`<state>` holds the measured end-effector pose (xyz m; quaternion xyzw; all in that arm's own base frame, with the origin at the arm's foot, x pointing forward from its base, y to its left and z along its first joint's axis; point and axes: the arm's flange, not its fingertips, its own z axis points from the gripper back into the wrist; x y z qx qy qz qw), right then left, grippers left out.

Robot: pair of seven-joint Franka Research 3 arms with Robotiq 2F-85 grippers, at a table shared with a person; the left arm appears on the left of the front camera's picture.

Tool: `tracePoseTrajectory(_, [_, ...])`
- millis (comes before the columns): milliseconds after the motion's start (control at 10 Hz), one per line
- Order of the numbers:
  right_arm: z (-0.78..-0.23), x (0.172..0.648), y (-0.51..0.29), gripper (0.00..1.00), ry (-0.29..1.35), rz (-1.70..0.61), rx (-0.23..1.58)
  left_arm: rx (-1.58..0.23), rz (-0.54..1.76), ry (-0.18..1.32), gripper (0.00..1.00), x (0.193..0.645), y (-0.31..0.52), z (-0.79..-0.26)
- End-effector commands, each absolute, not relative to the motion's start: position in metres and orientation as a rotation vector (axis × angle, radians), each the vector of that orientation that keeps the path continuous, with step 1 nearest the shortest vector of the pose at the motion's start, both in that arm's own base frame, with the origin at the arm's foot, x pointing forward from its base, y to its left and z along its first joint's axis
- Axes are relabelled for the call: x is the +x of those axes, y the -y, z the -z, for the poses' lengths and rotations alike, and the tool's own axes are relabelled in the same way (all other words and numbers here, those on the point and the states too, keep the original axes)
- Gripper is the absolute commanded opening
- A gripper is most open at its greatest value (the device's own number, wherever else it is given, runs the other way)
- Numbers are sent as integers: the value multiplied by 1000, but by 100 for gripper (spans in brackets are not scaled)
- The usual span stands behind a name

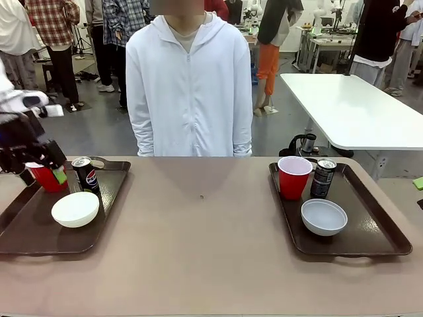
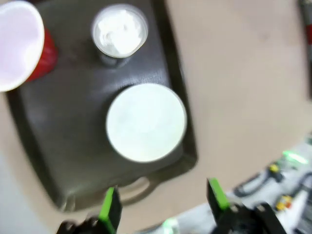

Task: Prepare tableware on both trays.
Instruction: Pick up a Picnic Bowl from the table and place it on a Handle tray.

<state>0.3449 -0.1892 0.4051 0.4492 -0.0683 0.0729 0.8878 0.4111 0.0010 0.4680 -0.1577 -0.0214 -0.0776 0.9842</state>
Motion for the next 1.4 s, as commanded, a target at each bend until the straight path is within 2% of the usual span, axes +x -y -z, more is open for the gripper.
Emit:
tracePoseTrajectory(0, [-405,344,188,100,156,-161,951,-605,174,37,92,403,-59,-485])
tracePoseTrajectory(100, [-405,344,188,100,156,-161,951,-713,153,42,92,405,-90,-479])
tracePoseTrajectory(300, [-405,344,188,100,156,-161,951,-956,72,-50,92,423,-154,-450])
tracePoseTrajectory(500, [-405,344,188,100,156,-161,951,-1012,33,-33,92,430,-191,-430])
tracePoseTrajectory(700, [-405,344,188,100,156,-161,951,-1142,59,-14,92,429,-221,-416])
tracePoseTrajectory(1000, [-405,344,188,100,156,-161,951,-1207,69,13,92,424,-247,-427])
tracePoseTrajectory(1200, [-405,344,188,100,156,-161,951,-1170,135,-32,92,423,-251,-427])
tracePoseTrajectory(1300, [-405,344,188,100,156,-161,951,-1192,51,-11,92,417,-246,-427])
